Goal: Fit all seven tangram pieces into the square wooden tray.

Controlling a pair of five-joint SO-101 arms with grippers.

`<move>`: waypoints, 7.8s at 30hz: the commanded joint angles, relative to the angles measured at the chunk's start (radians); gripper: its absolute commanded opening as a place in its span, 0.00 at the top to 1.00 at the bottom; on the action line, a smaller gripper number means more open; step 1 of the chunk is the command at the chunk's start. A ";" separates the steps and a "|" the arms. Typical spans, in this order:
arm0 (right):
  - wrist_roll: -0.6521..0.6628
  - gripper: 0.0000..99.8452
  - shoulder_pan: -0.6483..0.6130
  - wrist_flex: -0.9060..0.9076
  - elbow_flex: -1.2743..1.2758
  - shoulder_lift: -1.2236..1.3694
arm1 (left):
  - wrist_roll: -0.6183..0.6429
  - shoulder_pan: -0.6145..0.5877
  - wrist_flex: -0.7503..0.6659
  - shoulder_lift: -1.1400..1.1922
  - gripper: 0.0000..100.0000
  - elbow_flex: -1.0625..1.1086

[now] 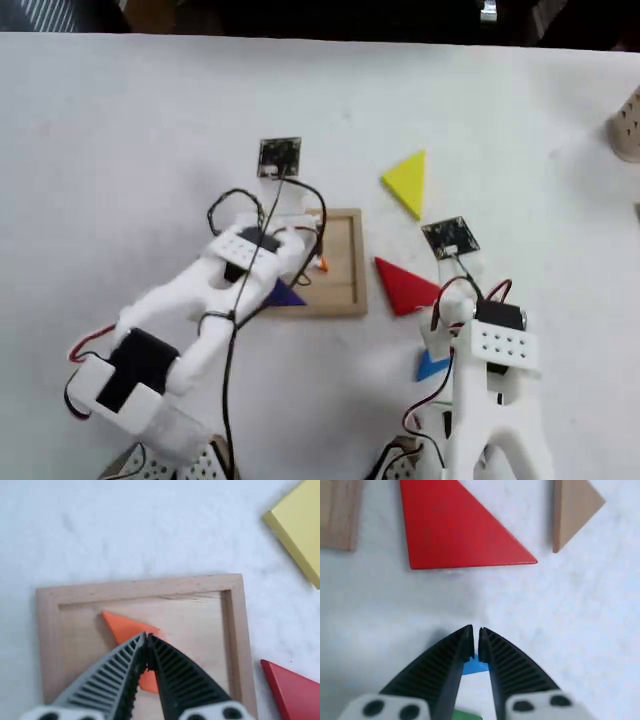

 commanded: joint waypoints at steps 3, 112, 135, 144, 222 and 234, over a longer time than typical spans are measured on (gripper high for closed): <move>0.011 0.98 0.005 -0.036 -0.003 -0.022 | -0.046 0.117 0.000 -0.010 0.98 -0.044; 0.038 0.98 0.001 -0.044 0.005 -0.022 | -0.017 -0.050 0.164 -0.076 0.98 0.009; 0.038 0.98 0.001 -0.044 0.005 -0.022 | -0.018 -0.168 0.187 -0.148 0.98 0.005; 0.038 0.98 0.001 -0.044 0.006 -0.022 | -0.018 -0.176 0.161 -0.513 0.97 0.215; 0.442 0.79 -0.085 -0.004 -0.087 0.217 | -0.382 -0.556 0.064 -0.616 0.97 0.463; 0.411 0.79 0.047 0.013 -0.130 0.206 | -0.382 -0.556 0.064 -0.611 0.97 0.462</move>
